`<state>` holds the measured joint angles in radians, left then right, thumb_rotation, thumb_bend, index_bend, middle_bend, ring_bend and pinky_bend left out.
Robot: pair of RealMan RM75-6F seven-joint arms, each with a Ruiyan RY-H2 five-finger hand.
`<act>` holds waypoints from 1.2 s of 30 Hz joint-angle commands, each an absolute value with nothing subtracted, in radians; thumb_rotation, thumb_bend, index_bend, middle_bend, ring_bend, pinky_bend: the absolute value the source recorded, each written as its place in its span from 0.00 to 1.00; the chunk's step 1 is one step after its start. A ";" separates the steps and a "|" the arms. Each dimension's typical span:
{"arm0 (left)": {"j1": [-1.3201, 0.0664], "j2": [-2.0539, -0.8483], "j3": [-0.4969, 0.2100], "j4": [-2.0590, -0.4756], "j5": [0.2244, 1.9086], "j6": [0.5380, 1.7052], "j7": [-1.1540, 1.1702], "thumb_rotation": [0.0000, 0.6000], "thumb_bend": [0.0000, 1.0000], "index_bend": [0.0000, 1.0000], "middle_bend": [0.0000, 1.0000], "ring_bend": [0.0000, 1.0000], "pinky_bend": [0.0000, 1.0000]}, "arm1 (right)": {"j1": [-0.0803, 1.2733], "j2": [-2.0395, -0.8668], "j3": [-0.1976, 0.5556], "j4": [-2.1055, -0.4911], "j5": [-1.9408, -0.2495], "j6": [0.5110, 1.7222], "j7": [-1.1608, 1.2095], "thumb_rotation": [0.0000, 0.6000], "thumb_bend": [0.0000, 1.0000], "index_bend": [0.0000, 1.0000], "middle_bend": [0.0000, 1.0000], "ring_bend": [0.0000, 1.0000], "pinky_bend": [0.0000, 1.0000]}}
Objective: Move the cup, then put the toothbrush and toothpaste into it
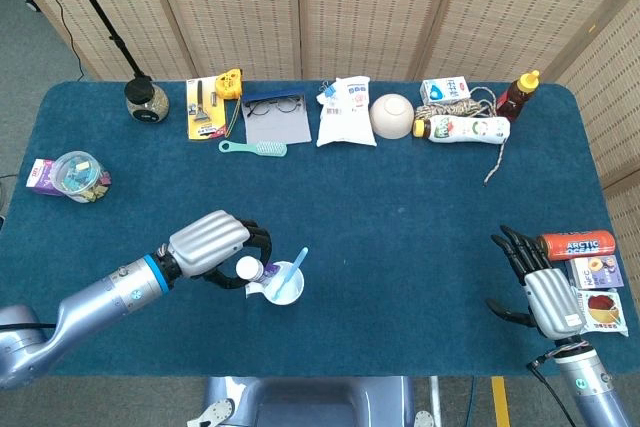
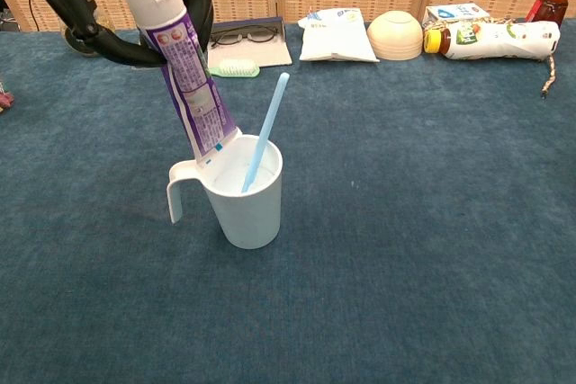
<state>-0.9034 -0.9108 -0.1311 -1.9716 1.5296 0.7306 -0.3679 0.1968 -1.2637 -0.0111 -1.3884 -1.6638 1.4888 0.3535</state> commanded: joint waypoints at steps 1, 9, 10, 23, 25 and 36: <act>-0.910 -0.936 -0.125 -1.965 1.514 0.716 -0.341 1.00 0.37 0.70 0.45 0.38 0.49 | 0.196 -1.263 -0.011 -1.390 -1.666 1.491 0.354 1.00 0.24 0.00 0.00 0.00 0.07; -0.924 -1.002 -0.118 -1.950 1.477 0.691 -0.273 1.00 0.38 0.70 0.44 0.36 0.49 | 0.195 -1.260 -0.011 -1.392 -1.667 1.494 0.355 1.00 0.24 0.00 0.00 0.00 0.07; -0.925 -1.008 -0.117 -1.948 1.472 0.690 -0.261 1.00 0.38 0.69 0.44 0.36 0.49 | 0.195 -1.260 -0.011 -1.392 -1.667 1.493 0.355 1.00 0.24 0.00 0.00 0.00 0.07; -0.942 -1.036 -0.112 -1.955 1.398 0.651 -0.174 1.00 0.37 0.39 0.18 0.11 0.29 | 0.196 -1.261 -0.012 -1.391 -1.670 1.493 0.355 1.00 0.24 0.00 0.00 0.00 0.07; -0.936 -1.027 -0.117 -1.965 1.404 0.665 -0.185 1.00 0.37 0.37 0.16 0.09 0.29 | 0.195 -1.260 -0.012 -1.393 -1.670 1.495 0.354 1.00 0.24 0.00 0.00 0.00 0.07; -0.879 -0.893 -0.141 -2.034 1.507 0.769 -0.318 1.00 0.37 0.35 0.15 0.08 0.29 | 0.194 -1.258 -0.015 -1.399 -1.678 1.499 0.351 1.00 0.24 0.00 0.00 0.00 0.07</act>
